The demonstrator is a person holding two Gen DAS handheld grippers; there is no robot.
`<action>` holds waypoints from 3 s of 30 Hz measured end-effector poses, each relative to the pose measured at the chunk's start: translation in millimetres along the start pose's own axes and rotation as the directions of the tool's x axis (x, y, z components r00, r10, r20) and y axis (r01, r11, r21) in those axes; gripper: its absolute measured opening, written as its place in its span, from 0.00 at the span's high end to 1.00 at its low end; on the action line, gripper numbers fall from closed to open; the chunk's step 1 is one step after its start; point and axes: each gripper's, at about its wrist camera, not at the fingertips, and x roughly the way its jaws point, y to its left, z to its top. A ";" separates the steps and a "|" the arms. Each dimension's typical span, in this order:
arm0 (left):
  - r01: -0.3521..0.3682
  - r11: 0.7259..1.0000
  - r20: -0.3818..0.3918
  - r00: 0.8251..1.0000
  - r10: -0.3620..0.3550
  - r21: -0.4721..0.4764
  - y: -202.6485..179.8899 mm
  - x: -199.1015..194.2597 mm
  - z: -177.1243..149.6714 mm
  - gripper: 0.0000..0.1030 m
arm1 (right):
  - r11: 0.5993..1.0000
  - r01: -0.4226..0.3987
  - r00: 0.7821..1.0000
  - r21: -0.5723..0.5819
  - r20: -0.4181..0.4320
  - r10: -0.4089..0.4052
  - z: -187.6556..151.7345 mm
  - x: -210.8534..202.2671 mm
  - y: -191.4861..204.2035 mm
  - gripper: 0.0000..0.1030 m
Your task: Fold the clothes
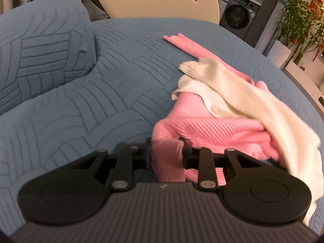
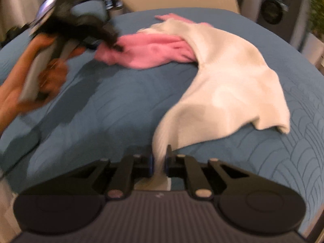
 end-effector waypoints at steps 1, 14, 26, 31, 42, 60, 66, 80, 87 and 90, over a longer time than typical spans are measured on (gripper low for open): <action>-0.003 1.000 0.009 1.000 0.003 -0.003 0.8 -2.5 1.1 0.70 | 1.000 -0.021 1.000 -0.018 -0.009 0.021 -4.2 -3.6 6.2 0.89; -0.081 0.996 0.091 0.992 0.085 -0.049 24.9 -23.1 18.1 0.71 | 0.919 -0.264 0.952 -0.292 -0.230 0.200 -44.4 -26.5 74.0 0.88; 0.018 1.000 0.121 0.992 -0.020 0.019 21.7 -62.8 38.5 0.70 | 0.966 -0.083 0.987 -0.247 0.116 0.114 38.0 -67.2 28.7 0.09; 0.011 0.997 0.119 0.993 -0.021 0.081 11.0 -71.5 36.4 0.65 | 0.954 0.190 0.967 -0.231 0.211 -0.141 87.9 -3.7 14.7 0.09; -0.054 0.990 0.074 0.996 0.045 0.129 4.3 -53.5 32.8 0.59 | 0.989 0.124 0.985 -0.074 0.126 -0.114 109.3 57.8 5.1 0.80; -0.023 0.981 0.021 1.000 0.019 0.191 -13.8 -18.6 8.3 0.59 | 0.803 0.595 0.782 0.024 0.212 -0.586 176.0 8.0 -159.1 0.83; 0.013 0.971 0.047 0.999 -0.025 0.237 -28.7 -24.8 3.8 0.59 | 0.693 0.704 0.692 0.152 0.071 -0.718 178.5 37.3 -253.0 0.59; 0.065 0.960 0.053 0.995 -0.082 0.274 -49.2 -32.1 1.7 0.59 | 0.932 0.358 0.915 -0.057 0.220 -0.338 130.7 26.5 -184.0 0.18; 0.193 0.926 0.000 0.979 -0.204 0.325 -105.0 -52.0 -11.7 0.59 | 0.869 0.396 0.915 -0.297 0.202 -0.348 135.4 73.7 -169.6 0.24; 0.217 0.890 -0.011 0.973 -0.232 0.402 -137.1 -61.0 -22.7 0.57 | 0.884 0.383 0.921 -0.267 0.176 -0.346 150.9 85.4 -188.1 0.95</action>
